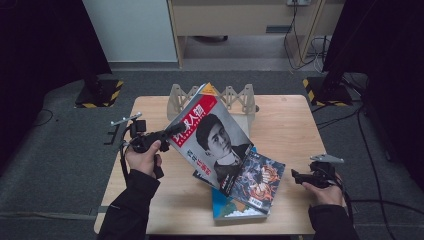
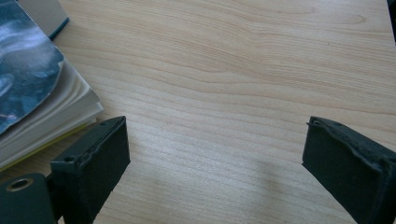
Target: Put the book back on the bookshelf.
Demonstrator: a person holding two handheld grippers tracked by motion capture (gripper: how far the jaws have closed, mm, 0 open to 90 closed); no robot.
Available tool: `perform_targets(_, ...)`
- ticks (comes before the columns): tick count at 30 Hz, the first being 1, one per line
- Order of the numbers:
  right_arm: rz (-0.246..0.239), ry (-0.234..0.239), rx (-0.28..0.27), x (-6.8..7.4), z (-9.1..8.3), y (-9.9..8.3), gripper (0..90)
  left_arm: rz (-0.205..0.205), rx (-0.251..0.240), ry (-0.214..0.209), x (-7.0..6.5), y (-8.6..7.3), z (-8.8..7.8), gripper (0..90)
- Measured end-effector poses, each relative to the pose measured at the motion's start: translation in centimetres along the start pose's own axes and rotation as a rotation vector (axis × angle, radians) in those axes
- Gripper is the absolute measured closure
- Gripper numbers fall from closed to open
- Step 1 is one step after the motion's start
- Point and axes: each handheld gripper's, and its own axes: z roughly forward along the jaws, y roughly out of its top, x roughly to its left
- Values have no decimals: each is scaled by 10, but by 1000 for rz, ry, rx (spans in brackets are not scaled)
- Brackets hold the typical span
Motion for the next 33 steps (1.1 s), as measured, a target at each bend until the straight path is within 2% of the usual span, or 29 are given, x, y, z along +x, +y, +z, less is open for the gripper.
perform_targets(5,-19,-1,15,-2,2,-2,75,17,-5,24,-1,8,1,858)
perform_targets(9,-28,-4,22,-2,4,-3,75,57,-8,60,-3,15,2,858)
perform_targets(11,-32,-8,22,-3,4,-4,75,64,-18,74,-4,20,0,858)
perform_targets(19,-38,-8,36,-2,6,-4,75,64,-97,82,-5,44,-18,859)
perform_targets(27,-62,-5,51,-1,8,-5,75,104,-154,141,-10,67,-33,859)
perform_targets(33,-74,-6,53,1,9,-5,75,107,-198,176,-9,81,-45,859)
